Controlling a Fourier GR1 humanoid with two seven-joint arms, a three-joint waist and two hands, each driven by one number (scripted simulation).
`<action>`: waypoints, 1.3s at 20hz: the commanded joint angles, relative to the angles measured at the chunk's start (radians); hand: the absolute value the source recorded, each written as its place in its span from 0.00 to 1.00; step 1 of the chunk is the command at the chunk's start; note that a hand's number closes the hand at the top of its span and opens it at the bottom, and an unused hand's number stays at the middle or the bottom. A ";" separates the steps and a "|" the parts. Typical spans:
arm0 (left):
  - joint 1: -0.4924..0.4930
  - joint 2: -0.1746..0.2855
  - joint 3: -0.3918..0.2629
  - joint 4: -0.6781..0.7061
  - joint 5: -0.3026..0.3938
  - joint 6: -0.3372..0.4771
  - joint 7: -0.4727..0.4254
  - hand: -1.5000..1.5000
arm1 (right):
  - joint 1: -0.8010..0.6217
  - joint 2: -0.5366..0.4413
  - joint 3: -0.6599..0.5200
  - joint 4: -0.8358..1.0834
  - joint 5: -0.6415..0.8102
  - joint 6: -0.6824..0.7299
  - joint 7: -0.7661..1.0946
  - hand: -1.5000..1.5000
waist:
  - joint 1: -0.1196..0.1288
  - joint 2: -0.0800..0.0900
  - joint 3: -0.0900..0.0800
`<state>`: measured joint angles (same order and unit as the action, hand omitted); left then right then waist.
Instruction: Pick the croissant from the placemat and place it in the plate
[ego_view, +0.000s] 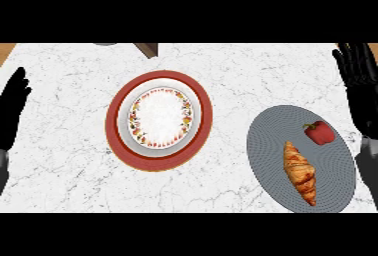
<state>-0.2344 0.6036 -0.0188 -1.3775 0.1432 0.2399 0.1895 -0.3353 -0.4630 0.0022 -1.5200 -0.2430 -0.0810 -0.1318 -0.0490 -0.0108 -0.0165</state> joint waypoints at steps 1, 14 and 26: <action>0.005 -0.096 -0.041 0.015 0.000 -0.009 -0.013 0.50 | 0.024 -0.074 -0.036 -0.037 0.020 0.045 0.023 1.00 | 0.038 0.010 0.016; 0.219 -0.382 -0.196 -0.008 0.108 -0.047 -0.007 0.50 | 0.200 -0.262 -0.126 -0.060 0.264 -0.018 -0.162 0.00 | 0.034 0.009 0.017; 0.249 -0.387 -0.193 -0.063 0.098 -0.059 0.010 0.50 | 0.313 -0.614 -0.089 -0.296 0.377 0.326 0.144 0.00 | 0.031 0.006 0.012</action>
<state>-0.0034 0.2410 -0.1853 -1.4622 0.2372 0.1839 0.1684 -0.0397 -0.9575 -0.1067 -1.7532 0.1060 0.1316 -0.0970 -0.0129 -0.0083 0.0031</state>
